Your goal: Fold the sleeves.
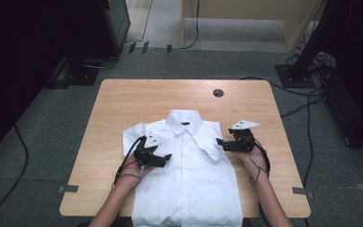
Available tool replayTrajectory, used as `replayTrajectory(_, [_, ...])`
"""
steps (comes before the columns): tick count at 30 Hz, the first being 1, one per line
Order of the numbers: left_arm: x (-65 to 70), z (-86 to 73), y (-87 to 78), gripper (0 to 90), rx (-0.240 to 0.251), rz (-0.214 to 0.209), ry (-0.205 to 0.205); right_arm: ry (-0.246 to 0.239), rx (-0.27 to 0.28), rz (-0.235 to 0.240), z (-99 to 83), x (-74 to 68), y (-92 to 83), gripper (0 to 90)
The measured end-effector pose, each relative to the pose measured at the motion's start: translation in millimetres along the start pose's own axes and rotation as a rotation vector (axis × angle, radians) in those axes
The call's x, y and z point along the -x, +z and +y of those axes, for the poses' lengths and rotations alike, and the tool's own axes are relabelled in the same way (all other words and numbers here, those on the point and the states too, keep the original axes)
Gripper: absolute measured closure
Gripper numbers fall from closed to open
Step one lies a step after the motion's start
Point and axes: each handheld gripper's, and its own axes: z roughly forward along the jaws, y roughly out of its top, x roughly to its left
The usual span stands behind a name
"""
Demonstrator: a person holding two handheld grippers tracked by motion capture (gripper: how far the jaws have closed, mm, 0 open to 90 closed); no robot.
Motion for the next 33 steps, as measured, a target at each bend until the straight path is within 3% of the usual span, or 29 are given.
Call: replayTrajectory(33, [0.0, 0.0, 0.0, 18.9, 0.000, 0.000, 0.000, 0.030, -0.026, -0.030, -14.5, 23.5, -7.9, 22.1])
